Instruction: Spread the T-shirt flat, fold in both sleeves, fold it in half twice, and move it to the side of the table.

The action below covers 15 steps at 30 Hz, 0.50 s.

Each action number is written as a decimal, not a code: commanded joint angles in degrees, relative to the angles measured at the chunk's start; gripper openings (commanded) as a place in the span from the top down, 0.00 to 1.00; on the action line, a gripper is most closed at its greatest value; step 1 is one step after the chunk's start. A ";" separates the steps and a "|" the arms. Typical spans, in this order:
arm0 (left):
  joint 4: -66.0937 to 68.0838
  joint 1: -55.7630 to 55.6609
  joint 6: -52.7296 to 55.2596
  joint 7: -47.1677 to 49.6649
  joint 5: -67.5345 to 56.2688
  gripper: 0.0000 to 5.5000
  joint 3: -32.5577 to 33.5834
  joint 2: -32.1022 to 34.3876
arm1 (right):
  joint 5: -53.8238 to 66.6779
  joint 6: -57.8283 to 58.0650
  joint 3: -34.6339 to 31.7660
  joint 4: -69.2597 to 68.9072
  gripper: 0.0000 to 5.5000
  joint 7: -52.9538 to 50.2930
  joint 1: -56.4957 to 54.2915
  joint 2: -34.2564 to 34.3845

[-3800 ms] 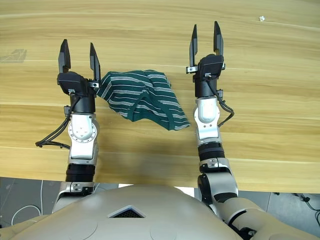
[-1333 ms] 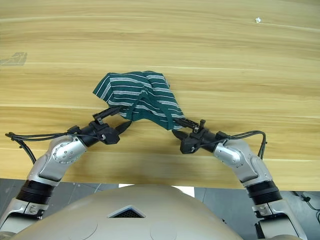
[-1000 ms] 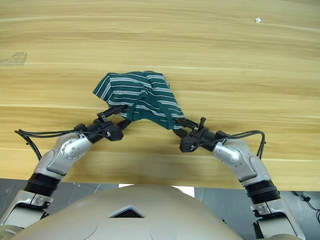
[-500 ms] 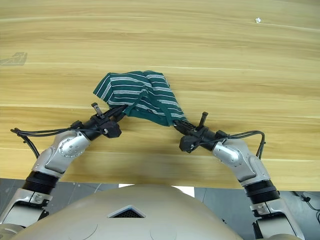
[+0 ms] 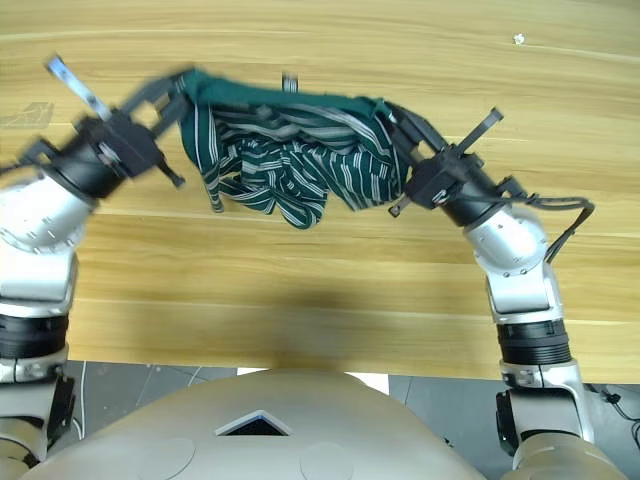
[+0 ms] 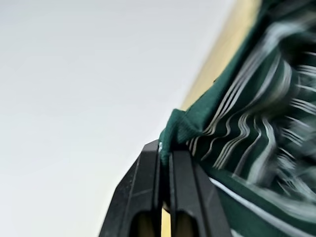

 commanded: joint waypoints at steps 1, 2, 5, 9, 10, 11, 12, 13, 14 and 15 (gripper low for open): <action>5.83 -19.61 8.10 -7.67 -1.53 1.00 -0.70 2.98 | 5.64 4.95 -3.04 1.43 1.00 5.68 -9.49 -3.42; 8.95 -24.13 9.46 -9.45 -0.71 1.00 -1.86 3.08 | 6.35 5.59 -3.50 2.76 1.00 6.98 -12.31 -4.11; 22.20 -38.14 9.66 -15.79 4.80 1.00 -7.19 3.43 | 6.05 6.87 -3.06 12.80 1.00 13.05 -25.84 -7.12; 45.70 -54.87 2.33 -18.37 15.66 1.00 -14.92 2.58 | 3.63 7.52 -2.27 35.66 1.00 16.42 -47.89 -6.53; 54.75 -59.67 -1.02 -15.03 21.32 1.00 -18.57 2.02 | 0.69 6.86 -1.12 44.44 1.00 14.20 -54.71 -5.63; 63.81 -64.51 -3.45 -9.33 27.27 1.00 -22.30 1.02 | -3.72 6.40 0.94 53.42 1.00 9.89 -61.09 -5.02; 70.65 -68.23 -4.76 -4.25 31.75 1.00 -25.16 0.15 | -7.52 6.16 2.81 60.35 1.00 5.74 -65.79 -4.62; 76.51 -71.70 -5.08 1.39 36.28 1.00 -28.32 -0.48 | -12.50 7.04 5.83 66.37 1.00 0.22 -70.00 -4.68; 80.63 -74.25 -4.88 6.12 39.59 1.00 -30.74 -0.85 | -16.36 8.34 8.46 70.39 1.00 -4.37 -72.94 -4.83; 83.91 -76.38 -4.54 10.39 42.50 1.00 -33.10 -0.93 | -21.39 9.24 12.26 73.33 1.00 -9.28 -75.40 -5.45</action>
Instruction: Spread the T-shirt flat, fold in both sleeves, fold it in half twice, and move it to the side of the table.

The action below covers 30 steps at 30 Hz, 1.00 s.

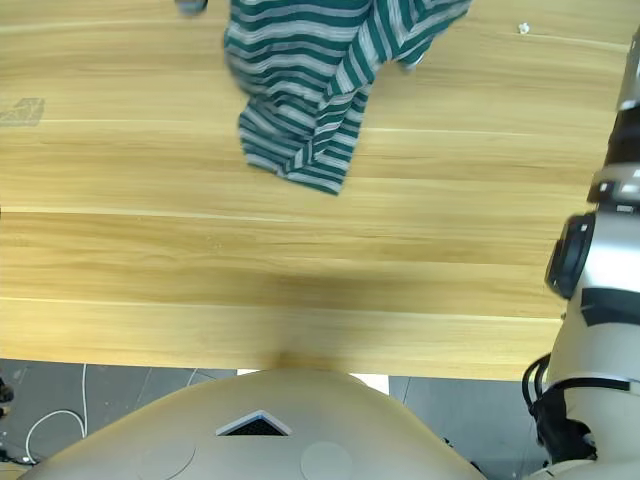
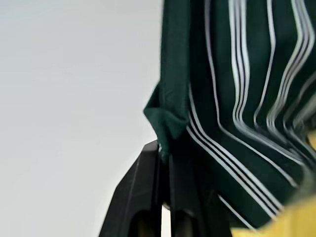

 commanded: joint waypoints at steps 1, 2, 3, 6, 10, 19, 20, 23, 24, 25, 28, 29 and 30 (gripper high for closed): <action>25.88 -15.32 -0.78 22.07 20.30 1.00 -12.75 0.19 | -22.11 5.13 13.26 25.02 1.00 -23.18 -17.84 -2.05; 28.05 -16.64 -0.49 24.97 22.04 1.00 -14.24 0.19 | -25.38 5.84 15.82 26.80 1.00 -26.43 -19.59 -2.40; 29.67 -17.56 -0.57 26.95 23.14 1.00 -15.24 0.21 | -27.60 6.12 17.43 28.07 1.00 -28.78 -20.98 -2.59; 33.19 -18.66 -1.42 30.39 23.78 1.00 -15.62 -0.95 | -30.43 6.25 18.79 31.07 1.00 -33.73 -24.69 -1.91; 34.94 -18.22 -2.60 31.49 24.37 1.00 -16.19 -0.66 | -32.61 5.15 20.06 32.65 1.00 -35.57 -25.90 -1.06; 21.97 2.64 -21.32 25.06 19.74 1.00 -15.05 2.28 | -36.39 -13.28 26.27 28.90 1.00 -29.90 -6.04 -0.96; 12.42 11.68 -24.23 22.02 16.70 1.00 -14.57 5.48 | -35.37 -19.09 27.24 25.46 1.00 -27.11 1.51 -1.93; -15.62 36.93 -24.32 16.14 8.54 1.00 -11.58 14.83 | -25.77 -29.23 25.88 11.86 1.00 -17.12 20.18 -5.10; -25.79 45.02 -21.92 14.51 4.37 1.00 -9.83 18.33 | -19.09 -29.15 23.86 6.53 1.00 -12.92 24.61 -5.95; -35.27 52.12 -18.90 12.92 0.27 1.00 -7.71 21.30 | -13.97 -28.48 21.79 2.97 1.00 -9.71 26.98 -6.38; -53.15 63.79 -12.90 11.39 -4.31 1.00 0.81 25.47 | -2.26 -23.21 16.20 -7.61 1.00 -2.85 30.62 -9.91; -55.53 66.32 -12.02 12.07 -3.69 1.00 3.91 25.83 | 1.83 -20.93 14.81 -10.61 1.00 -0.44 31.80 -10.08; -57.51 68.78 -11.09 12.46 -3.23 1.00 6.71 26.08 | 5.32 -18.85 13.95 -12.99 1.00 1.78 33.05 -9.81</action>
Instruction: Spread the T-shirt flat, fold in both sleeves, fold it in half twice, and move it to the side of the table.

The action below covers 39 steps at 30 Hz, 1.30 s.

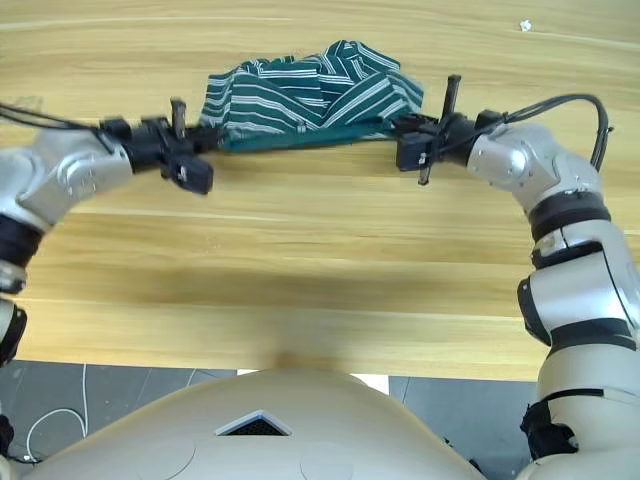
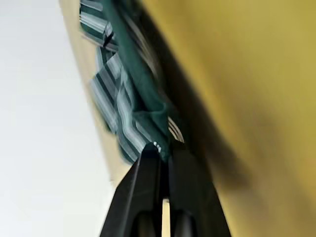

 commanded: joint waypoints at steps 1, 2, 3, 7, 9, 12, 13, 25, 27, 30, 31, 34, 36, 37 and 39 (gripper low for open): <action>-30.51 21.77 10.26 -3.07 -8.03 1.00 19.47 11.41 | 26.83 10.63 -9.34 -23.06 1.00 17.64 9.65 -8.31; -32.42 24.64 11.32 -3.01 -8.28 1.00 21.92 11.39 | 29.15 12.33 -9.38 -25.83 1.00 19.70 11.54 -8.68; -35.31 28.86 12.16 -3.30 -8.25 1.00 24.95 11.39 | 31.65 14.03 -9.13 -30.34 1.00 21.72 15.02 -9.98; -48.54 43.90 13.07 -8.29 -8.64 1.00 34.26 12.16 | 34.32 22.90 -9.44 -53.28 1.00 26.05 32.34 -19.07; -54.14 50.01 14.02 -11.41 -9.84 1.00 36.95 11.60 | 33.43 27.98 -10.13 -64.10 1.00 27.71 41.09 -24.60; -57.37 56.25 14.81 -14.93 -9.55 1.00 37.19 10.59 | 31.64 32.70 -11.12 -73.39 1.00 29.16 48.23 -27.98; -57.60 57.69 14.88 -15.76 -9.02 1.00 36.76 10.17 | 31.26 34.02 -11.34 -74.81 1.00 29.46 49.16 -28.16; -54.91 64.17 14.18 -25.21 -8.75 0.64 35.38 9.75 | 28.24 43.61 -13.08 -77.24 0.92 34.36 52.05 -24.86; -55.47 64.48 14.14 -26.07 -10.12 0.59 35.56 9.41 | 29.59 45.00 -13.68 -78.05 0.87 35.62 52.51 -24.72; -56.26 63.15 15.37 -27.54 -14.89 0.51 36.70 9.00 | 37.41 47.82 -15.91 -81.75 0.83 38.52 54.27 -24.75; -55.65 61.01 16.42 -28.03 -17.88 0.48 37.05 8.70 | 42.25 49.59 -17.12 -82.96 0.83 39.98 54.23 -24.49; -51.60 52.08 20.12 -29.82 -25.47 0.40 36.57 7.73 | 50.88 53.39 -19.34 -83.95 0.83 43.43 52.90 -23.67; -48.58 46.52 21.86 -30.67 -28.05 0.34 35.80 6.93 | 51.09 54.29 -19.59 -83.31 0.83 44.05 51.05 -22.84; -46.25 42.75 22.43 -29.72 -27.07 0.32 35.13 5.79 | 49.97 54.52 -19.44 -82.35 0.83 43.75 49.43 -21.86; -37.86 31.85 21.08 -24.05 -16.28 0.26 32.09 3.31 | 43.41 53.65 -17.59 -77.42 0.83 40.93 43.76 -18.23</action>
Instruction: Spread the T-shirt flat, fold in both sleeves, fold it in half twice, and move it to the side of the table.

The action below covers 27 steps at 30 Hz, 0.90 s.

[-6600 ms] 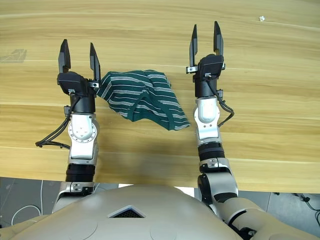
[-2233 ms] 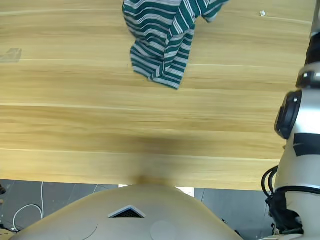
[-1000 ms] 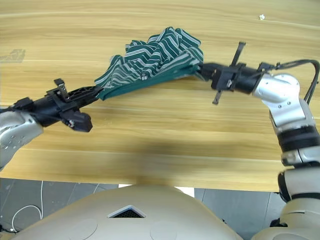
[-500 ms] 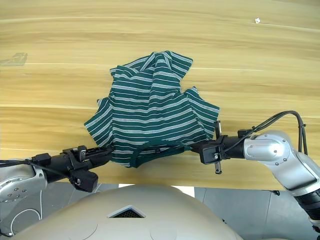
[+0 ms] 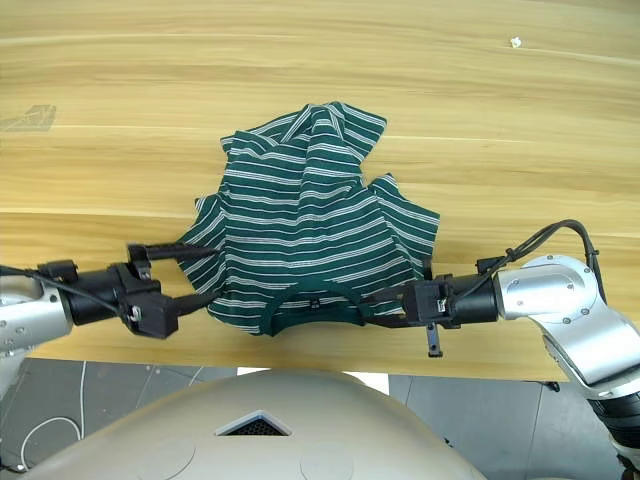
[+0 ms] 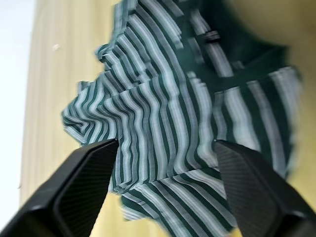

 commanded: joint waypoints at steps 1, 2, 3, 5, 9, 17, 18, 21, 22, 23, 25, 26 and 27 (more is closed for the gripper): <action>15.54 -19.32 -2.34 9.82 18.45 0.22 -6.00 -4.24 | -11.28 -1.03 2.89 8.93 0.83 -4.95 -10.81 7.03; 21.98 -26.25 -3.24 13.07 23.71 0.20 -8.75 -6.47 | -16.15 -2.97 4.59 13.52 0.83 -7.93 -15.19 10.68; 28.05 -31.92 -3.96 16.08 27.54 0.18 -11.11 -8.77 | -19.82 -4.30 5.92 17.78 0.83 -10.52 -19.07 14.06; 40.93 -41.74 -5.65 22.33 33.79 0.12 -15.68 -13.39 | -27.75 -8.53 7.68 27.09 0.83 -17.22 -26.65 19.96; 64.37 -57.16 -8.89 33.70 42.23 0.02 -23.23 -21.66 | -39.96 -17.11 9.55 47.53 0.83 -30.24 -40.16 27.49; 89.41 -67.29 -15.01 46.66 47.25 0.02 -31.69 -29.09 | -51.47 -25.24 12.04 73.74 0.83 -45.49 -52.09 34.62; 91.07 -67.37 -15.46 47.56 47.56 0.02 -32.51 -29.58 | -52.29 -25.92 12.42 76.37 0.83 -46.58 -53.14 35.52; 93.92 -66.87 -17.14 48.76 47.07 0.02 -33.72 -30.45 | -54.05 -27.25 13.49 84.17 0.83 -48.98 -56.12 38.40; 94.12 -66.54 -17.80 48.67 46.80 0.02 -33.99 -30.45 | -54.47 -27.52 13.93 86.46 0.83 -49.21 -56.86 39.34; 94.17 -66.21 -18.41 48.46 46.43 0.02 -34.14 -30.43 | -55.00 -27.81 14.33 88.37 0.83 -49.63 -57.39 40.08; 94.22 -65.87 -19.13 48.23 45.96 0.02 -34.36 -30.37 | -55.89 -28.21 14.87 92.06 0.83 -50.74 -58.47 41.47; 94.43 -65.75 -19.25 48.38 45.91 0.02 -34.47 -30.37 | -56.39 -28.22 15.17 94.02 0.83 -51.59 -59.10 42.23; 94.81 -65.67 -19.13 48.74 46.05 0.02 -34.69 -30.41 | -56.93 -28.09 15.47 95.93 0.83 -52.11 -59.66 42.97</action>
